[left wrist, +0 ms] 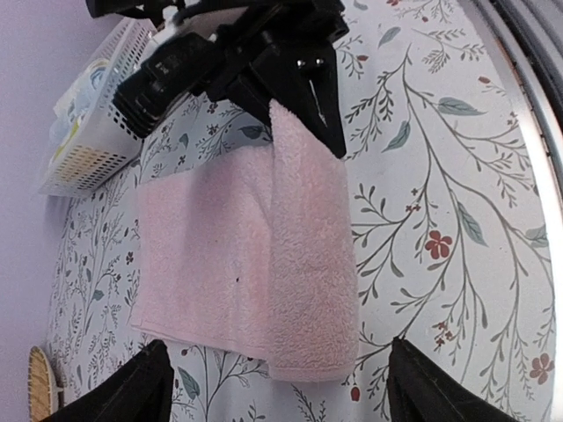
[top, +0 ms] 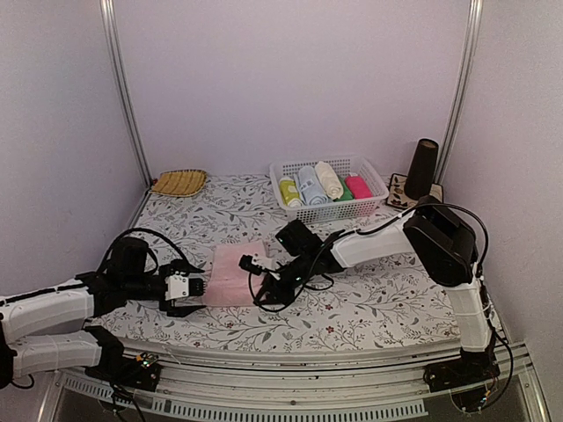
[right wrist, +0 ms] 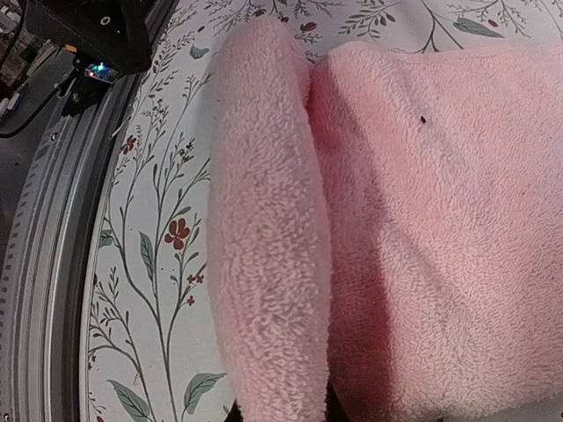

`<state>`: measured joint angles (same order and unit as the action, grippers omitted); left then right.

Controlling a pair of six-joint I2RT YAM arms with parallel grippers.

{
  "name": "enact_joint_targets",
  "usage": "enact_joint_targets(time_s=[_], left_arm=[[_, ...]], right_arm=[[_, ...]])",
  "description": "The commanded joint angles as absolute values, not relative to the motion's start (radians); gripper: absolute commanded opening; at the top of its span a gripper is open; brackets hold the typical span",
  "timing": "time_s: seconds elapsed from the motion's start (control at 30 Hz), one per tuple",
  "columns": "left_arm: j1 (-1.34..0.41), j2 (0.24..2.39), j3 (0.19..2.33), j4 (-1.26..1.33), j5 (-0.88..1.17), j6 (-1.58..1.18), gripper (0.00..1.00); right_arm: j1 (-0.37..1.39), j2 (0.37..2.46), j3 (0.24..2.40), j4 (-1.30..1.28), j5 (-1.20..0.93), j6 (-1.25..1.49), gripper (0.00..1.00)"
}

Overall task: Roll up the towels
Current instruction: Roll the towel at the center of the board.

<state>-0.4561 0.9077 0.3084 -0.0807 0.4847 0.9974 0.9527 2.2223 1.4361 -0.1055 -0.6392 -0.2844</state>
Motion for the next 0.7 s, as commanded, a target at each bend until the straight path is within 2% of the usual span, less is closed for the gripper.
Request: enact_joint_targets(time_s=[0.0, 0.3, 0.5, 0.67], left_arm=[[-0.513, 0.878, 0.266, 0.025, 0.39, 1.041, 0.84], [-0.68, 0.928, 0.171, 0.193, 0.223, 1.108, 0.8], [-0.728, 1.025, 0.143, 0.295, 0.148, 1.141, 0.72], [-0.734, 1.117, 0.158, 0.378, 0.1, 1.121, 0.69]], right_arm=[[0.947, 2.257, 1.47, -0.159, -0.733, -0.195, 0.06], [0.925, 2.321, 1.52, -0.21, -0.853, -0.075, 0.07], [0.899, 2.367, 1.528, -0.222, -0.903, -0.007, 0.07], [0.894, 2.382, 1.526, -0.232, -0.908, 0.028, 0.07]])
